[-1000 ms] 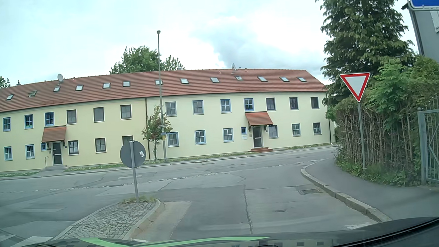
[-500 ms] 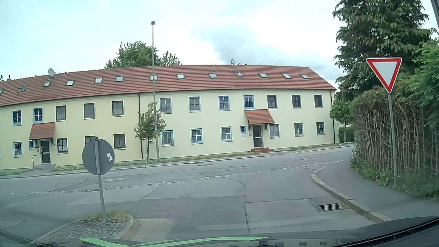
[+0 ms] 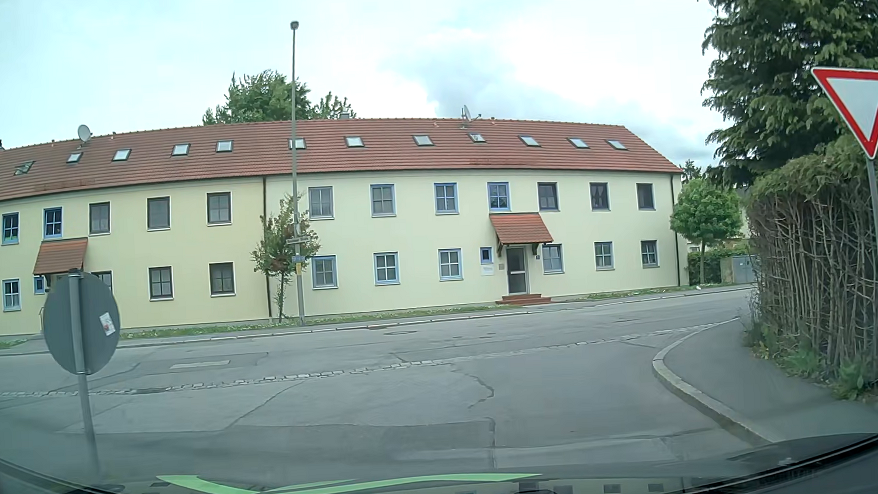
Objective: Follow the waypoints while adhering to traffic rules and regulations
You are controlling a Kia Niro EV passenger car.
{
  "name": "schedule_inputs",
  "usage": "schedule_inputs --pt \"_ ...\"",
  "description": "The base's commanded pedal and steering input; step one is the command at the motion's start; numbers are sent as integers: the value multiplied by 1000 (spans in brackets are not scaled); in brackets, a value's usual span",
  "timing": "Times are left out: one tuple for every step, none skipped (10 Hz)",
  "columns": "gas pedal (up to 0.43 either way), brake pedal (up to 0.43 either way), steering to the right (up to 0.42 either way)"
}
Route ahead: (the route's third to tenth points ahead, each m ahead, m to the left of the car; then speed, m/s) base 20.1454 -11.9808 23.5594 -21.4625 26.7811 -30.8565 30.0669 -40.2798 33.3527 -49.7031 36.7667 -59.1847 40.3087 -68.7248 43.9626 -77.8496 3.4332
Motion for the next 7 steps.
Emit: schedule_inputs --pt "0 6 10" --pt "0 6 18" --pt "0 6 30" --pt "0 6 44" --pt "0 18 53" --pt "0 37 62" --pt "0 98 69"
